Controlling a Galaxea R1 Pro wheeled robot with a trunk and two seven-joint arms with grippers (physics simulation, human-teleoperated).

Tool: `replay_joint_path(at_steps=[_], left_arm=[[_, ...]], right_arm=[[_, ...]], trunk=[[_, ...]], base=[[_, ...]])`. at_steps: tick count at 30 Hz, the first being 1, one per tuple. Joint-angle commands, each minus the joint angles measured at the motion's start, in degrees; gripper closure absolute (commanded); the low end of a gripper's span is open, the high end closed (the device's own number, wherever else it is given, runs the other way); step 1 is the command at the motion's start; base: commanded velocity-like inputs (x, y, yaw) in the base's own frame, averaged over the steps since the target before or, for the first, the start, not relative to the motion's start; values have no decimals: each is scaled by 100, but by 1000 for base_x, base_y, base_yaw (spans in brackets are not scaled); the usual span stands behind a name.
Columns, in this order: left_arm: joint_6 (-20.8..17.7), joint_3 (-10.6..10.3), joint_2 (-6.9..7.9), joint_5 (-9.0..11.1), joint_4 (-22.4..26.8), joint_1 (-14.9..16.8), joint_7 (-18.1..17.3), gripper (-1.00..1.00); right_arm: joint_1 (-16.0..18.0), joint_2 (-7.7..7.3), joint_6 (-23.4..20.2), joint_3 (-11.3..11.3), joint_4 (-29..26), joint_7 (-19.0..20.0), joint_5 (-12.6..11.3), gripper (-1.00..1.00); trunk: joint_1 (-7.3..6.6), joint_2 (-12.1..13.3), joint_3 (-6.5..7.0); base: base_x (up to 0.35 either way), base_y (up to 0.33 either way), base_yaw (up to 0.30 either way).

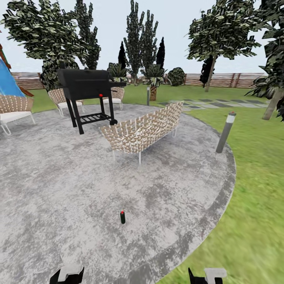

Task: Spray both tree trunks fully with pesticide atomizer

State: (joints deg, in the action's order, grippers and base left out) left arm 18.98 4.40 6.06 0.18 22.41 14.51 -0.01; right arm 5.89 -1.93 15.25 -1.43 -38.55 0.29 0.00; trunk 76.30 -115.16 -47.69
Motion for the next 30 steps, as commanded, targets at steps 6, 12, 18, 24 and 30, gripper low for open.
replay_joint_path(at_steps=[6, 12, 18, 24, 30], left_arm=[[0, 0, 0, 0, 0, 2, -1, -100], [0, 0, 0, 0, 0, 2, 4, -100], [0, 0, 0, 0, 0, 1, 4, -100], [0, 0, 0, 0, 0, 0, 9, -100], [0, 0, 0, 0, 0, 0, 8, -100]], right_arm=[[0, 0, 5, 8, -4, 14, 0, -100], [0, 0, 5, 13, -4, 14, 7, -100], [0, 0, 5, 13, -24, 17, -5, -100], [0, 17, 5, 12, -21, 9, 0, -100], [0, 17, 5, 12, -14, 6, 0, -100]], trunk=[[0, 0, -3], [0, 0, -3], [0, 0, -3], [0, 0, -3], [0, 0, -3]], base=[[230, -205, 26], [125, -253, 1], [16, -274, 0], [48, -277, 4], [102, -276, 201]])
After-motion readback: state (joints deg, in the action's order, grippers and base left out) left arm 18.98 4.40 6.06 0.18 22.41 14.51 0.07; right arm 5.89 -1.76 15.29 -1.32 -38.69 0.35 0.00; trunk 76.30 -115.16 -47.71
